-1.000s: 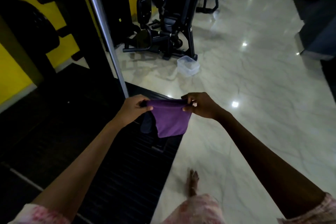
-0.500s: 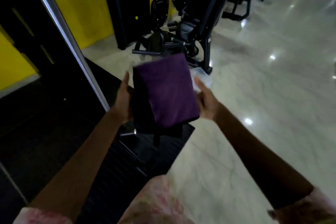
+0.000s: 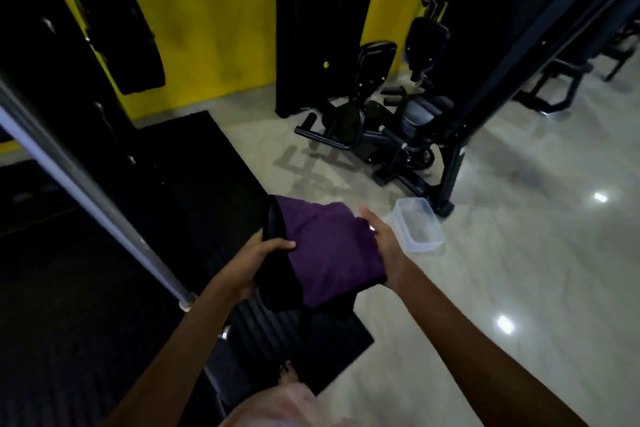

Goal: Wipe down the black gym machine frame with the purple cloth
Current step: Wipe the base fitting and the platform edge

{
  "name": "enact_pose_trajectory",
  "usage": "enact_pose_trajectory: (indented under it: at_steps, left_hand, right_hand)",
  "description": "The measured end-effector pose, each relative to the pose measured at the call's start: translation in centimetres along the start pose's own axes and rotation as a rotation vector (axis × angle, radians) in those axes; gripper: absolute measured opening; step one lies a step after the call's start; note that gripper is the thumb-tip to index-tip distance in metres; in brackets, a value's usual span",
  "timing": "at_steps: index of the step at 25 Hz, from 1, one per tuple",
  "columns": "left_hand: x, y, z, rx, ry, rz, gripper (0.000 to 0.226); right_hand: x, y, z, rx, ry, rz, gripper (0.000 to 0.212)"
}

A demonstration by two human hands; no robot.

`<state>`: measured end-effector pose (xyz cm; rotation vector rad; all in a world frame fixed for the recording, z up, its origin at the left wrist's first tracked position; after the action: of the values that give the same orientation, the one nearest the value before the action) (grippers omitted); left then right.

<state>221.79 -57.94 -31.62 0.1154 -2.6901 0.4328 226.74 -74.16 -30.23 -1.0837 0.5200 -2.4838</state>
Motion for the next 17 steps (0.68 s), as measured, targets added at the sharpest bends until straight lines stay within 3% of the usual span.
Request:
enact_pose_trajectory:
  at_steps: [3, 5, 10, 17]
  left_hand:
    - [-2.9, 0.8, -0.8, 0.031, -0.01, -0.125, 0.061]
    - [-3.9, 2.2, -1.3, 0.094, -0.007, -0.227, 0.056]
    - [-3.8, 5.3, -2.2, 0.207, -0.083, -0.506, 0.046]
    - [0.0, 4.4, 3.2, 0.572, -0.197, -1.034, 0.042]
  right_hand:
    - [-4.8, -1.0, 2.1, 0.066, -0.061, 0.017, 0.065]
    - [-7.7, -2.0, 3.4, 0.077, -0.079, 0.078, 0.073]
    - [-13.2, -5.1, 3.9, 0.209, -0.29, 0.281, 0.04]
    - [-14.0, -9.0, 2.1, 0.685, -0.672, 0.597, 0.034]
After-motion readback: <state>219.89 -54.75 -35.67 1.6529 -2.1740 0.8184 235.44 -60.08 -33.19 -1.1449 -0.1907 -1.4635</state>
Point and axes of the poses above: each hand's wrist, its own x-axis away from the middle knuckle, its own y-axis out of the back of the hand, z = x × y, the point moved 9 cm from there along -x, towards the middle knuckle, and after that the axes turned 4 degrees about -y, right-handed, at the moved point
